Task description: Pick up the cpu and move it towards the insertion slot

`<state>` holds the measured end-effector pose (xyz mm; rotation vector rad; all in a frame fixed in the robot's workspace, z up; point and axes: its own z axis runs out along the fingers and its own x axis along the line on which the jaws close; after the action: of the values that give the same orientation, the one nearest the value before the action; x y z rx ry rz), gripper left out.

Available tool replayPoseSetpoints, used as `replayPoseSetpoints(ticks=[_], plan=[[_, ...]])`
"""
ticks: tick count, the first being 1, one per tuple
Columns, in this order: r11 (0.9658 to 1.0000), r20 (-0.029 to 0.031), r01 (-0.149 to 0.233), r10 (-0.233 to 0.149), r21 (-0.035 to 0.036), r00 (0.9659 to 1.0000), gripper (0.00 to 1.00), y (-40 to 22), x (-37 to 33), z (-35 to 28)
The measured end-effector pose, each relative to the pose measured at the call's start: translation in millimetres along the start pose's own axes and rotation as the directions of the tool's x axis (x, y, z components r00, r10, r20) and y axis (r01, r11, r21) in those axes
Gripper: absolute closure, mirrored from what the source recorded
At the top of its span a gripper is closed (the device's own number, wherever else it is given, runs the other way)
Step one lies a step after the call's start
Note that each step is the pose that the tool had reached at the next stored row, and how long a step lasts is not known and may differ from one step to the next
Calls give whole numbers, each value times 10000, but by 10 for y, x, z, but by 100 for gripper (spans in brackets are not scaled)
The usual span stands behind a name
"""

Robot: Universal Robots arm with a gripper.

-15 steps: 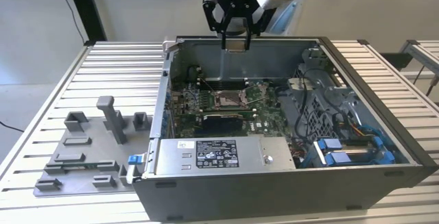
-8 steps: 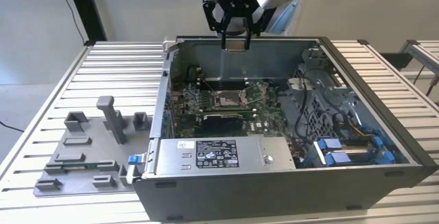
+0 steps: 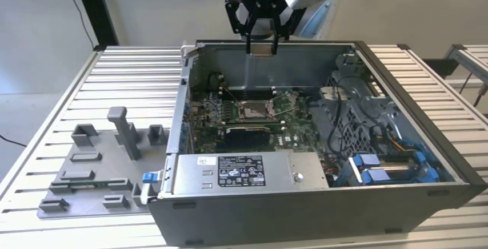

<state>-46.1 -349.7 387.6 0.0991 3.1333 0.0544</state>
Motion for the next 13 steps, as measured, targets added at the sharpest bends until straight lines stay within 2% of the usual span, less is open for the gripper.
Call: replayPoseSetpoints(ticks=[8,10,13], plan=[[10000,-1,0,0,0,10000,100,64,5,16],[10000,-18,4,-4,1,10000,100,86,7,24],[10000,-28,8,-8,2,10000,100,139,-8,39]])
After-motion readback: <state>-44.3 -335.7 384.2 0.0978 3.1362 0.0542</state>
